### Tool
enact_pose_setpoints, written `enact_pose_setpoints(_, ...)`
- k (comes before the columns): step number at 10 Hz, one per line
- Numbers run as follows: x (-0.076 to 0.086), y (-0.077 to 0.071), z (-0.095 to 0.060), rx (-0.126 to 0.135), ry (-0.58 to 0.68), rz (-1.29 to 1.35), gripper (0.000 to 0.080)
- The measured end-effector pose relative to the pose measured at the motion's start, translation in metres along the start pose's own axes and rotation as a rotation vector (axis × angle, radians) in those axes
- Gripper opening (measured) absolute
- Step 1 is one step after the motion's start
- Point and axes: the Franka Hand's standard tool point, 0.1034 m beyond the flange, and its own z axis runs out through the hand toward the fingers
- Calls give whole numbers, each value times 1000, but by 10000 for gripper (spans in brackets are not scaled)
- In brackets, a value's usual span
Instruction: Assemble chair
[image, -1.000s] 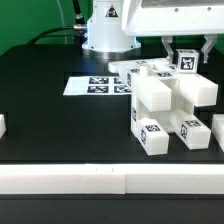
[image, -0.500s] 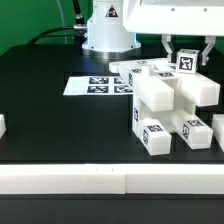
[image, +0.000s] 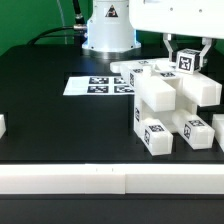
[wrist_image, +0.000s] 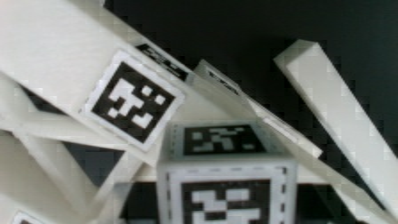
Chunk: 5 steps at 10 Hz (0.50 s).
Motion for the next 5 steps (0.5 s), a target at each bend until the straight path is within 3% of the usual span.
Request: enact_pose_setpoints(5,-3,-2,0,8,-11,292,288)
